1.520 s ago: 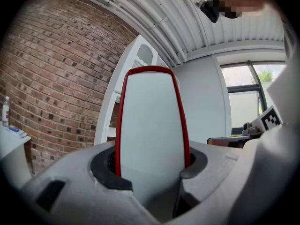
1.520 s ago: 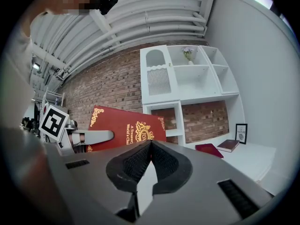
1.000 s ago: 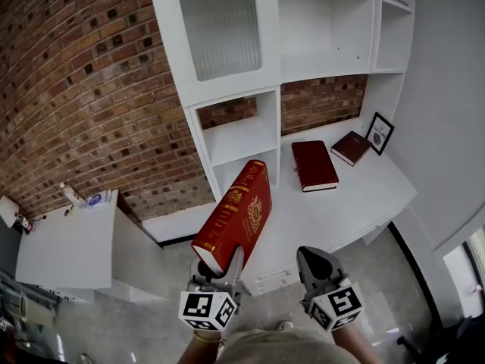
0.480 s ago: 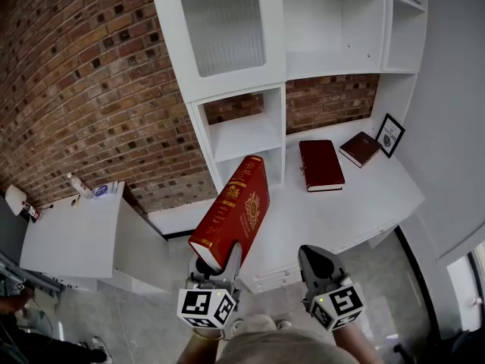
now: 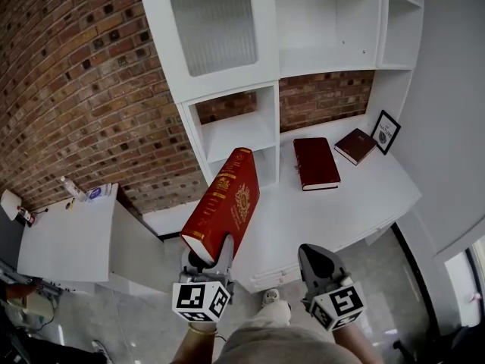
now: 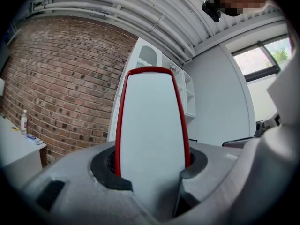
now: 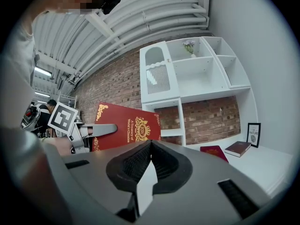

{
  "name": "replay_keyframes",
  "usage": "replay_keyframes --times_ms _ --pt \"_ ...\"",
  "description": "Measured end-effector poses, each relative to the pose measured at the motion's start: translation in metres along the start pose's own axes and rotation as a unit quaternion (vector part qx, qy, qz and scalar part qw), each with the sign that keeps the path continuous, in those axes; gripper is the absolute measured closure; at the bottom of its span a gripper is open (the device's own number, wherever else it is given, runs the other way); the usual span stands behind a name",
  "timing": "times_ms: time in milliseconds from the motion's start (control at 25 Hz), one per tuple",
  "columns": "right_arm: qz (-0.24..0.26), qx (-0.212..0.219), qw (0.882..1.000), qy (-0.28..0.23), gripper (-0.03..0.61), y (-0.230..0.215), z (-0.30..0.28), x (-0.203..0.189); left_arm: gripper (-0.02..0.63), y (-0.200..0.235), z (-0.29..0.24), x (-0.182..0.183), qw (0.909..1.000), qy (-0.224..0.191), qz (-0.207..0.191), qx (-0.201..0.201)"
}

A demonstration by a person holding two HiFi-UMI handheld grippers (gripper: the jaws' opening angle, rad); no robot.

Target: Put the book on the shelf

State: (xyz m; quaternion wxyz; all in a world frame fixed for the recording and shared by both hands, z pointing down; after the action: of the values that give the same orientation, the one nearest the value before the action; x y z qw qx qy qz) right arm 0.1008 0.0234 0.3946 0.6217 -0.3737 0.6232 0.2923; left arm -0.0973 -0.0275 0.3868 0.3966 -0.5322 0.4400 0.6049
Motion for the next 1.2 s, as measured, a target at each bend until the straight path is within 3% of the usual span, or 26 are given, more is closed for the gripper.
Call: replay_keyframes --times_ms 720,1200 --pt "0.008 0.012 1.000 -0.004 0.572 -0.063 -0.078 0.022 0.377 0.028 -0.094 0.010 0.9996 -0.013 -0.001 0.026" --pt "0.009 0.029 1.000 0.000 0.572 -0.074 -0.116 0.028 0.377 0.046 -0.125 0.023 0.9990 -0.022 -0.003 0.040"
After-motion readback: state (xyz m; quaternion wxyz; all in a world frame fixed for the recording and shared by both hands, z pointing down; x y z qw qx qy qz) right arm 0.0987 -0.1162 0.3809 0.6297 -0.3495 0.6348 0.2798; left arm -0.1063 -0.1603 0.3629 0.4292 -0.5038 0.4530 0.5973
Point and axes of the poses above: the fingertips, and each gripper's own axes: z backward along the fingers, y to its left, x out of its top, the point moved 2 cm from there along z, backward along the fingers, and after that the axes turned 4 degrees about x, right-handed, at the moved point
